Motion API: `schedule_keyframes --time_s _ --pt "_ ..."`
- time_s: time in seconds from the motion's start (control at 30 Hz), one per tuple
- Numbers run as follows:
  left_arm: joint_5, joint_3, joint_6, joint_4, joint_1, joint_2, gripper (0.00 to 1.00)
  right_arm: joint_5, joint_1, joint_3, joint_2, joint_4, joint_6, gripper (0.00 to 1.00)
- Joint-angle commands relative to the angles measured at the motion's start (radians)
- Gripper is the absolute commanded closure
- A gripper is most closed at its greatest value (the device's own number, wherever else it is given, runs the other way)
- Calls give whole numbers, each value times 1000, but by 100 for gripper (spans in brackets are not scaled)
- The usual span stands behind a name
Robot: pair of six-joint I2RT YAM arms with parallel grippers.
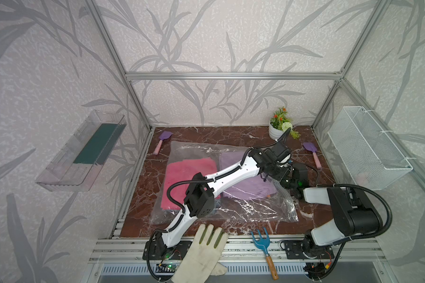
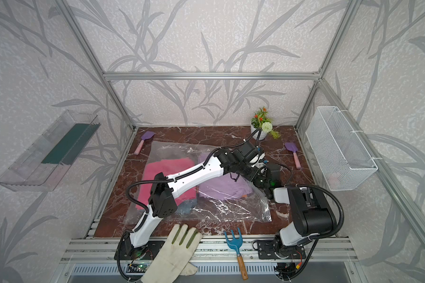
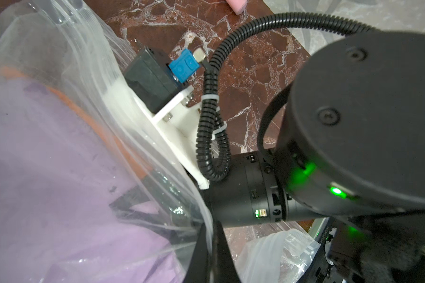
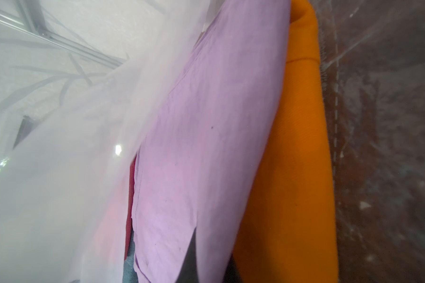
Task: Take the trousers out of the vacuum bag
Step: Take out the trousers from the vacuum bag.
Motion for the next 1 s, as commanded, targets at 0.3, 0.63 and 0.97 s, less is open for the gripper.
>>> schedule_keyframes --time_s 0.3,0.63,0.97 --pt "-22 -40 -4 16 -13 -30 100 22 -68 -36 -234 -153 -84 95" --pt "-28 -29 -33 25 0 -6 100 72 -104 -43 -382 -312 -113 95" --pt "-82 -35 -50 28 14 25 100 140 -166 -51 -523 -483 -157 95"
